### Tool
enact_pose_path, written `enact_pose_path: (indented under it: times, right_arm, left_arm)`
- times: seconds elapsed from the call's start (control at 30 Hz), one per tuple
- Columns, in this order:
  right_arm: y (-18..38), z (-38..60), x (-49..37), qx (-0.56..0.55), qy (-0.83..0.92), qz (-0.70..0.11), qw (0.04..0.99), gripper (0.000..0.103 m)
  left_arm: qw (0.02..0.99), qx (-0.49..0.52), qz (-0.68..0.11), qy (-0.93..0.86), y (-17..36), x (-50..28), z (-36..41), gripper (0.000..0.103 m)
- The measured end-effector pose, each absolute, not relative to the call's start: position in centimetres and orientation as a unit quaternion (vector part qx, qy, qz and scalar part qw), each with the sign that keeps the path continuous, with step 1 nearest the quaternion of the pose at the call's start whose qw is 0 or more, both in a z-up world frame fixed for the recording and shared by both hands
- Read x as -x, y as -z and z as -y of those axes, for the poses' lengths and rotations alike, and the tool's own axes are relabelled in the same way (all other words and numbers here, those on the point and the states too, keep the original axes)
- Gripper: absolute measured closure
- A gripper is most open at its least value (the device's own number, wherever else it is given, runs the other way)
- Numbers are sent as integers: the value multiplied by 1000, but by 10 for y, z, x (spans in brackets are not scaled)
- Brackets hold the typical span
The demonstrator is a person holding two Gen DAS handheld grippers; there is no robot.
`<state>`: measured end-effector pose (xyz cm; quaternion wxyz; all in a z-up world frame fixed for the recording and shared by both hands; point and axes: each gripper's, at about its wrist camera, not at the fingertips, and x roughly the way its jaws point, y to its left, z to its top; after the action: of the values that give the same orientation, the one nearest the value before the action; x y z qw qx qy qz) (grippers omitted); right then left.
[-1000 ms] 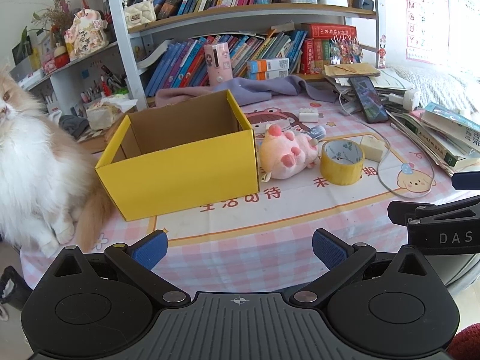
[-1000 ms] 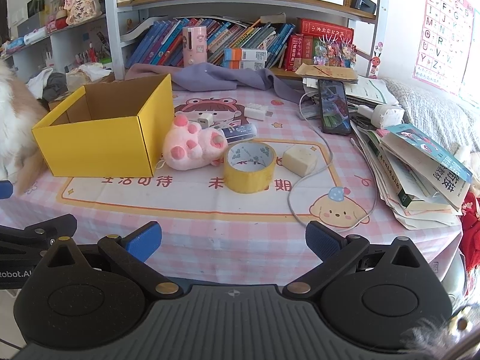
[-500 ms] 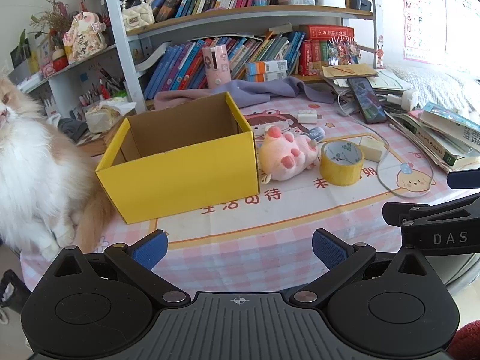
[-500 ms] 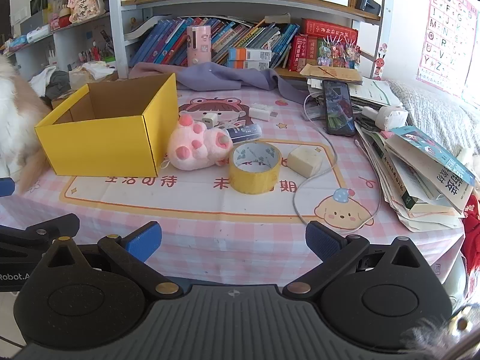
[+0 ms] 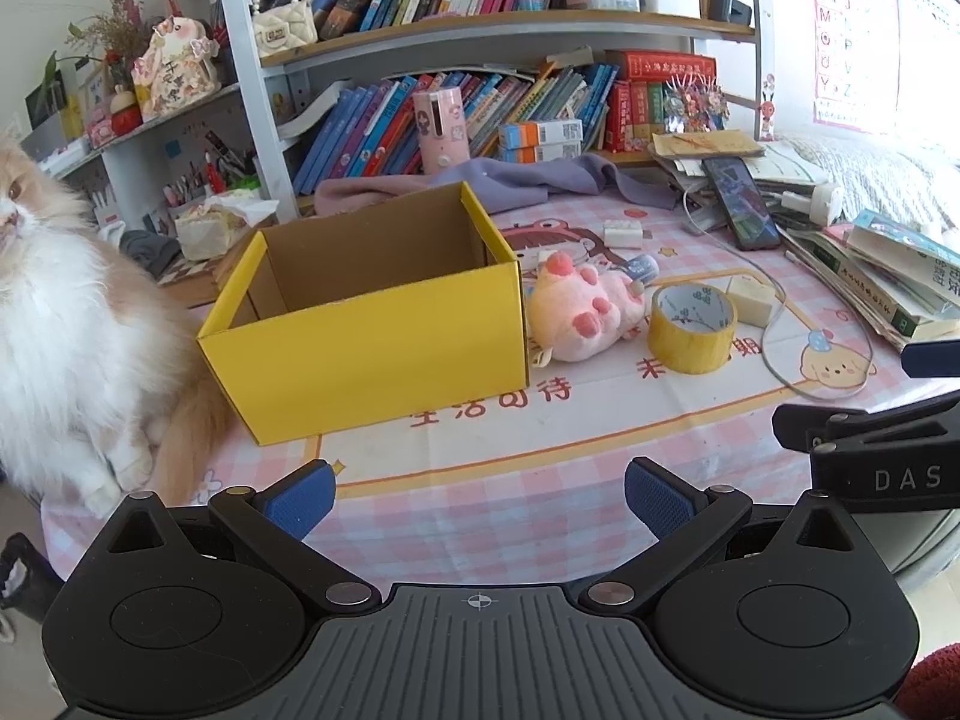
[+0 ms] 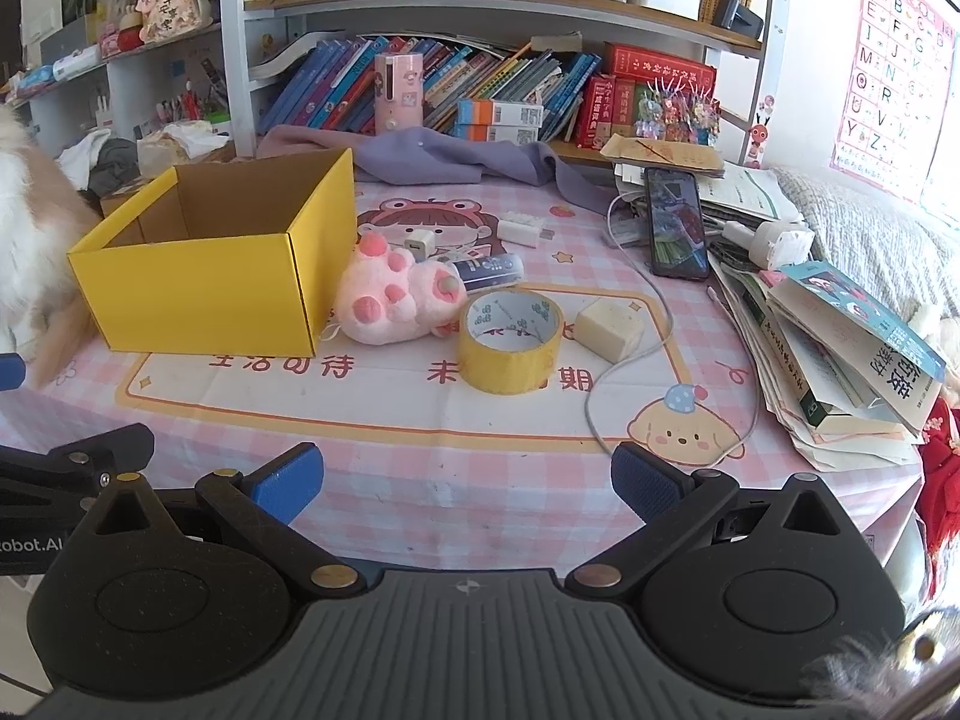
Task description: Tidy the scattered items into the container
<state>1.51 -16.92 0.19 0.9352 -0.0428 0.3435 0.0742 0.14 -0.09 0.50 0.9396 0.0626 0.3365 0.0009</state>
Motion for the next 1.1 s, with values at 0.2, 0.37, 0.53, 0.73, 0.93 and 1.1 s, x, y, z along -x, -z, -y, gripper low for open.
enact_pose_path:
  times: [0.2, 0.37, 0.53, 0.73, 0.93, 1.1]
  right_arm:
    - [0, 168, -17, 40, -72, -351, 933, 0]
    - [0, 165, -19, 43, -75, -351, 932, 0]
    - [0, 164, -21, 45, -76, -353, 931, 0]
    - [1, 162, -21, 46, -78, -355, 931, 0]
    - [0, 162, -20, 45, -73, -349, 933, 0]
    - [1, 165, -21, 43, -67, -353, 932, 0]
  left_arm:
    - [938, -67, -340, 4, -3, -3, 2, 0]
    - [937, -69, -342, 4, -2, -4, 2, 0]
    - [936, -62, -348, -2, 0, -6, -2, 0]
    - [935, -61, -349, -2, 1, -7, -3, 0]
    - [936, -61, -347, 6, 1, -8, -1, 0]
    - [936, -59, -347, 14, 1, -11, 0, 0]
